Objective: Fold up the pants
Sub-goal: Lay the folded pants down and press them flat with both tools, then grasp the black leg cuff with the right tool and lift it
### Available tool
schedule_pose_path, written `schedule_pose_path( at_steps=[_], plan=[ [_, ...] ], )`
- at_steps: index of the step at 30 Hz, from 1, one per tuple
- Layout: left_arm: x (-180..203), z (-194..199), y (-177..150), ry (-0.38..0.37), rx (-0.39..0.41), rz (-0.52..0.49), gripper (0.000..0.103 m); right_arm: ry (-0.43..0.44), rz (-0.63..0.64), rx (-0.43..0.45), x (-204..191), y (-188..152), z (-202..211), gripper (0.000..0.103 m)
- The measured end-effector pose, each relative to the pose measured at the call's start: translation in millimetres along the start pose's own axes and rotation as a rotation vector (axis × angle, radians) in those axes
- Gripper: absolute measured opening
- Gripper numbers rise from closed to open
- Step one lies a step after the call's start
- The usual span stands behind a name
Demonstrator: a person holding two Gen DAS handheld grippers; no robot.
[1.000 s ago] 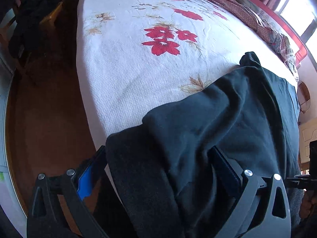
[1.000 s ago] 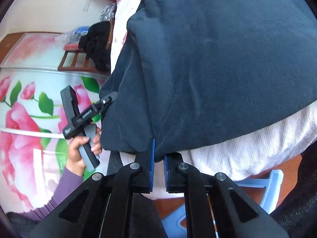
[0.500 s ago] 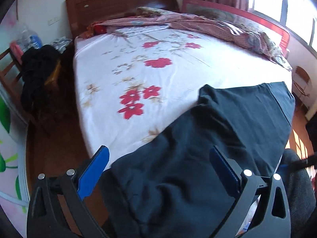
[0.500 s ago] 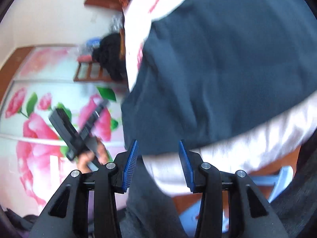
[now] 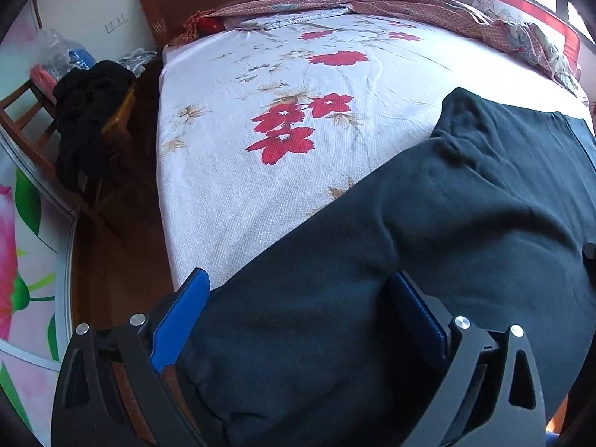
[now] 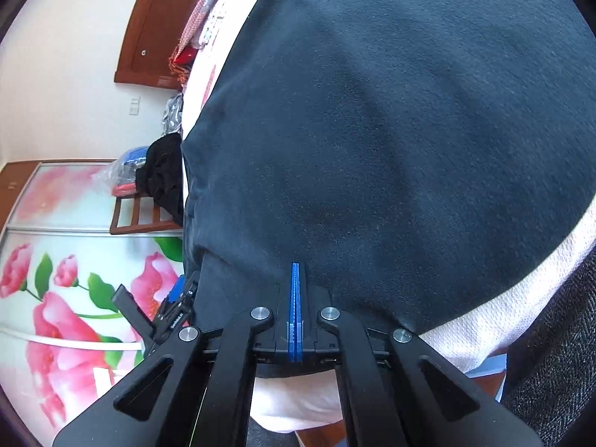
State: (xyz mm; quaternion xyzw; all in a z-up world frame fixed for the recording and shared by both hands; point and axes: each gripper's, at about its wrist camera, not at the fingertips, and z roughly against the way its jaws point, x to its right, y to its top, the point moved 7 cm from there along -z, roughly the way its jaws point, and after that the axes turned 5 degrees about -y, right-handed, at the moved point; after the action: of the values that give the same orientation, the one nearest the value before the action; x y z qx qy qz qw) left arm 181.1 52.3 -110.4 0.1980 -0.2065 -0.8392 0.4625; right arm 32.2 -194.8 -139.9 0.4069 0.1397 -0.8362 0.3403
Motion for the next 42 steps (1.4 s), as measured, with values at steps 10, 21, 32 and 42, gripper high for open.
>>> schedule_pose_path(
  at_steps=[10,21,32,42],
  plan=[
    [77.1,78.5,32.1,-0.130,0.102,-0.093,0.099,0.093,0.086,0.078,-11.4,18.6,38.1,0.035],
    [161.1,37.7,-46.9,-0.352,-0.085,-0.337,0.098,0.007,0.093,0.091,11.1,30.9,41.1,0.041],
    [149.6,37.2,12.6,-0.178,-0.019,-0.309,0.101,0.091,0.104,0.086,36.2,37.5,74.5,0.069],
    [119.6,4.0,-0.3,-0.218,-0.052,-0.101,0.101,-0.110,-0.158,0.698,194.1,166.3,309.2,0.069]
  ],
)
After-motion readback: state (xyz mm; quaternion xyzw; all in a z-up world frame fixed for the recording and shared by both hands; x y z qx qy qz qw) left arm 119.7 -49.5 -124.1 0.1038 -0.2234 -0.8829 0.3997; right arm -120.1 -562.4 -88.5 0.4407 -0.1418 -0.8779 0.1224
